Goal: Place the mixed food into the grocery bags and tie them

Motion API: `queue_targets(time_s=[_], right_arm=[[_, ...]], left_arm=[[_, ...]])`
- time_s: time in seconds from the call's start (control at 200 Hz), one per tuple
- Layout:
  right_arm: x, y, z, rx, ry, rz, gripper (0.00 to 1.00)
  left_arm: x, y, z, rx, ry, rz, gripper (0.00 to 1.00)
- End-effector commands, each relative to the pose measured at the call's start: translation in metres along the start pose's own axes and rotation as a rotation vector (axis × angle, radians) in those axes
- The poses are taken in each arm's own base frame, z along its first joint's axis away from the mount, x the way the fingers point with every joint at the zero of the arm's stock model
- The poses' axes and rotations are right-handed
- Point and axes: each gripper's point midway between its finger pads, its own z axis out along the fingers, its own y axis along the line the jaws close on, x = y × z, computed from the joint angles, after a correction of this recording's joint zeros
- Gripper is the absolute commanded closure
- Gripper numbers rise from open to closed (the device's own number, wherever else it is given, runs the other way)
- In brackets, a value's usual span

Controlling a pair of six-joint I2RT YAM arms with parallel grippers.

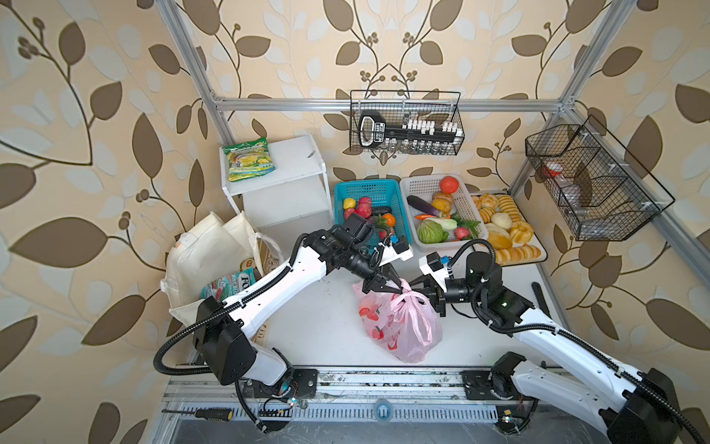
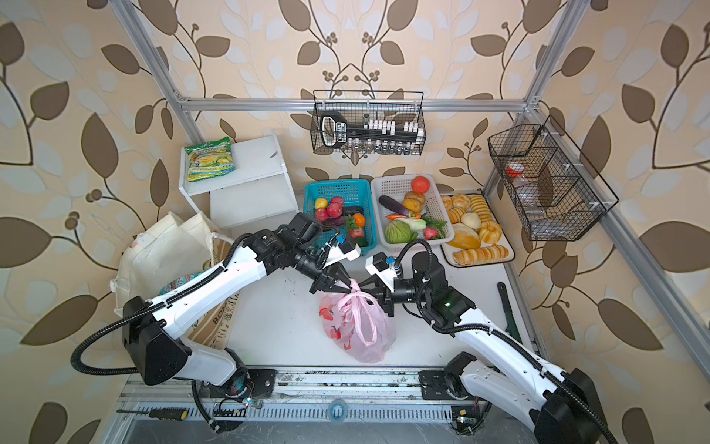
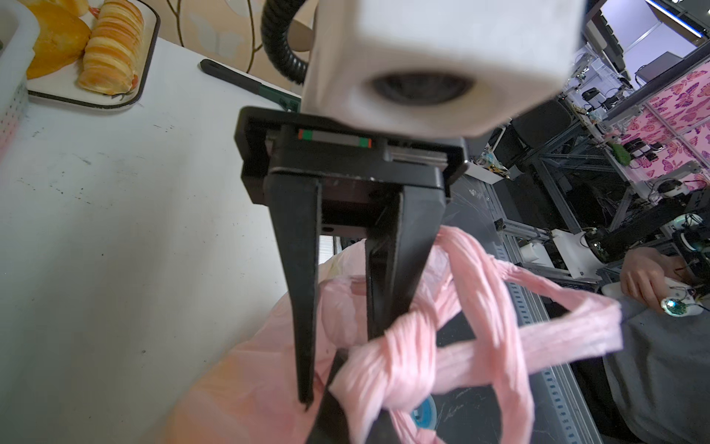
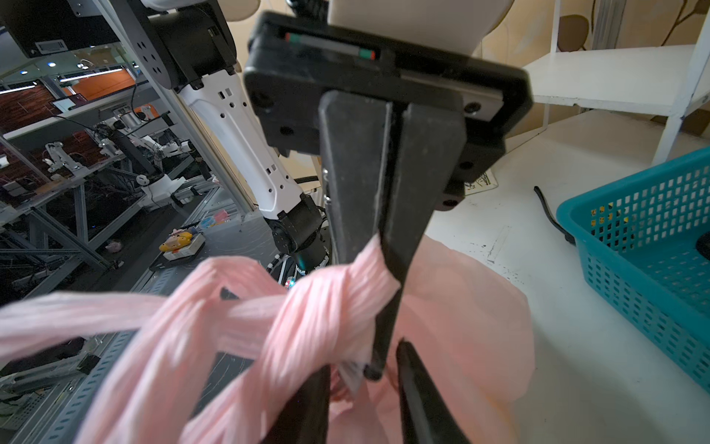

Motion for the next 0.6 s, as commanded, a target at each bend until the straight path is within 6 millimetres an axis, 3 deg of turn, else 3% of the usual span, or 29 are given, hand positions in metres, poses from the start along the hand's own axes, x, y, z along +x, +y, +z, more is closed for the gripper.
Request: queue_targets(time_s=[0.0,0.19,0.275,0.34,0.46,0.595], right_arm=[[0.007,0.003,0.003,-0.022,0.027,-0.003,0.67],[-0.008,0.000,0.001,0.016,-0.028,-0.024,0.85],[-0.009,-0.005,-0.001,0.051,-0.035,-0.018,0.83],[-0.009,-0.006,-0.001,0.060,-0.037,-0.015,0.75],[-0.008,-0.007,-0.004,0.079,-0.041,-0.011,0.75],[-0.009,-0.010,-0.007,0.117,-0.049,-0.014,0.93]], left_arm=[[-0.016,-0.018,-0.013,0.022,-0.063,0.055,0.98],[-0.013,-0.015,-0.012,0.014,-0.056,0.051,0.95],[-0.011,-0.012,-0.011,0.001,-0.045,0.043,0.95],[-0.009,-0.011,-0.011,-0.004,-0.039,0.038,0.95],[-0.007,-0.010,-0.011,-0.013,-0.031,0.035,0.95],[-0.007,-0.009,-0.011,-0.018,-0.028,0.033,0.92]])
